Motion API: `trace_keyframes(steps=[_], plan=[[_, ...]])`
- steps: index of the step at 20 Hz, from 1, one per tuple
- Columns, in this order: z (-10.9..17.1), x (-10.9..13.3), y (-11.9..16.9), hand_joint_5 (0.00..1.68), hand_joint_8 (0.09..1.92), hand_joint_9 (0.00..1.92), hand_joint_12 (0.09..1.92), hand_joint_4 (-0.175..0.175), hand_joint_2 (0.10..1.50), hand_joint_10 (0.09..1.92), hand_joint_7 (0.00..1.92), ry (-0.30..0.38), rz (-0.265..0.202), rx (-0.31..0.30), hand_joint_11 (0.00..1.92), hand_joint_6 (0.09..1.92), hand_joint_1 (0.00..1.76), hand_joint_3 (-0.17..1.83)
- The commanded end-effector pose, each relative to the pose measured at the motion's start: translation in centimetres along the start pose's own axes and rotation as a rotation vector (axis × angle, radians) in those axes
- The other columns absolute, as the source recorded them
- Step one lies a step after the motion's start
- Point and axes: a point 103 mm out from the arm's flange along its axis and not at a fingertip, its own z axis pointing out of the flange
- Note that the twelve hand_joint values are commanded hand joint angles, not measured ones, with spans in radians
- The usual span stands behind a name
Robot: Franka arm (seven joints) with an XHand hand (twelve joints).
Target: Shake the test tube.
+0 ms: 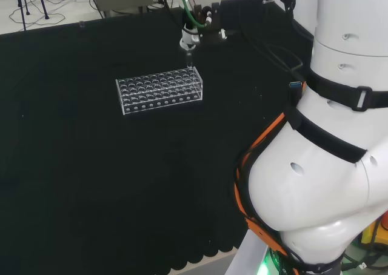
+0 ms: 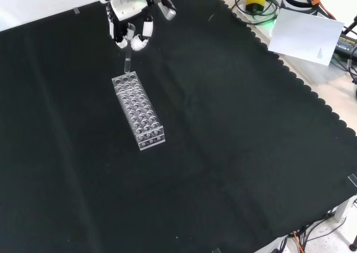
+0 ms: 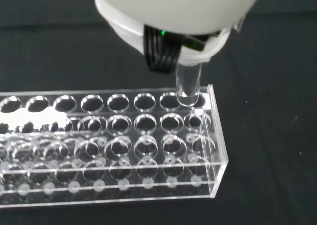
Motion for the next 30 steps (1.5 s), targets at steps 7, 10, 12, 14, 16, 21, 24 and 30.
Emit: trace_keyframes(steps=[7, 10, 12, 14, 16, 21, 24, 30], plan=[[-2.6, -0.6, -2.1, 1.34, 0.63, 1.57, 1.03, -0.175, 0.65, 0.79, 1.66, 0.022, -0.012, -0.018, 1.32, 0.53, 1.23, 0.63], [-2.9, 0.4, -2.5, 1.34, 0.63, 1.57, 1.03, -0.175, 0.65, 0.79, 1.66, 0.048, -0.028, -0.020, 1.32, 0.52, 1.23, 0.63], [-3.4, 1.9, -2.6, 1.34, 0.63, 1.57, 1.03, -0.175, 0.65, 0.79, 1.66, 0.074, -0.055, -0.028, 1.32, 0.52, 1.23, 0.63], [-4.1, 3.6, -2.7, 1.34, 0.63, 1.57, 1.03, -0.175, 0.65, 0.79, 1.66, 0.105, -0.084, -0.042, 1.32, 0.52, 1.23, 0.63], [-4.8, 4.9, -2.7, 1.34, 0.63, 1.57, 1.03, -0.175, 0.65, 0.79, 1.66, 0.134, -0.108, -0.051, 1.32, 0.52, 1.23, 0.63], [-5.4, 4.8, -2.7, 1.34, 0.63, 1.57, 1.03, -0.175, 0.65, 0.79, 1.66, 0.220, -0.090, -0.043, 1.32, 0.52, 1.23, 0.63], [-4.6, 1.8, -2.7, 1.34, 0.63, 1.57, 1.03, -0.175, 0.65, 0.79, 1.66, 0.274, -0.004, -0.001, 1.32, 0.52, 1.23, 0.63], [-2.0, -5.0, -3.8, 1.34, 0.63, 1.57, 1.03, -0.175, 0.65, 0.79, 1.66, 0.049, 0.129, 0.071, 1.32, 0.52, 1.23, 0.63]])
